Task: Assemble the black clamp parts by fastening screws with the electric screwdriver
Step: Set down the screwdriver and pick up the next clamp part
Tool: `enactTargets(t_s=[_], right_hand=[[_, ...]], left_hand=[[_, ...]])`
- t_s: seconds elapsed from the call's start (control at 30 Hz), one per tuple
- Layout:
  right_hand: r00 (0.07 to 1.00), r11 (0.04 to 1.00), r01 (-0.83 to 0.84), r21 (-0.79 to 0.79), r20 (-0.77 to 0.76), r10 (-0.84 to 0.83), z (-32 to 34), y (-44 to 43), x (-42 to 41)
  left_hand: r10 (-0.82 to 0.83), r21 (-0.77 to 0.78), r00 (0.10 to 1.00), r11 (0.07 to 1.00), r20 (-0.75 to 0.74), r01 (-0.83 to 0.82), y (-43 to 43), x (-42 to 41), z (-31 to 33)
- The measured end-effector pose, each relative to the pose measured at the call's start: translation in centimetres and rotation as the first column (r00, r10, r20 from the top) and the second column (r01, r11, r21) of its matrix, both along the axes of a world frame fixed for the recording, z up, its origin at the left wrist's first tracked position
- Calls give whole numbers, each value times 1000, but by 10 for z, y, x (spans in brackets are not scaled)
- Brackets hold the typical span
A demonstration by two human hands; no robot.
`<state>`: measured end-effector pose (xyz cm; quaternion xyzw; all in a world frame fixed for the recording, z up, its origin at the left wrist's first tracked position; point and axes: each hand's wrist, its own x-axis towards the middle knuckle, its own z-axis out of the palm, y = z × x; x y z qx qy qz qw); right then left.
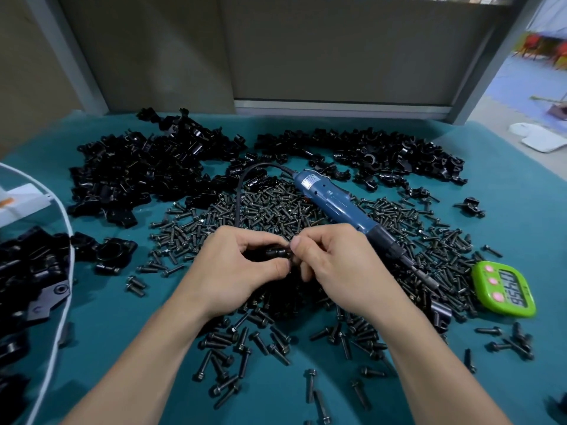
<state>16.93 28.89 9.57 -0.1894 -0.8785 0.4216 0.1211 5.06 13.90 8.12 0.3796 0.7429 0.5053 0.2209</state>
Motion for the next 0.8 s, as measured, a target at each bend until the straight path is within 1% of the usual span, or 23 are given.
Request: enactTargets(t_s=[0.1,0.2,0.27,0.33,0.4,0.47,0.6,0.8], right_hand=[[1000,1000,3,23,22,-3,-3,-6,-3],[999,1000,21,23,35,-22,-6,-9,-5],[999,1000,30,3,39,-30,-6,-8,-4],[1000,1000,16,-19,-1,-16,-3,-4,-1],[998,996,-39,-86,-52,35,1,0,3],[994,987,-93,-128,-59,86,4,2,4],[994,993,-103,-50,-46,101,-1,-2,0],[994,994,-108,-3,6,108,-4,1,-3]], left_hand=[[67,-70,985,994,-161,-79,1,6,-1],[77,-90,972,991,-220,-99,3,8,-4],[66,-84,974,993,-219,-86,2,7,-5],[66,-68,977,994,-203,-82,2,5,-6],[66,-52,979,996,-193,-77,2,4,-6],[62,-42,981,997,-185,-71,2,3,-6],[22,-46,983,998,-180,-31,2,2,-7],[-4,-70,982,998,-189,-9,3,1,-9]])
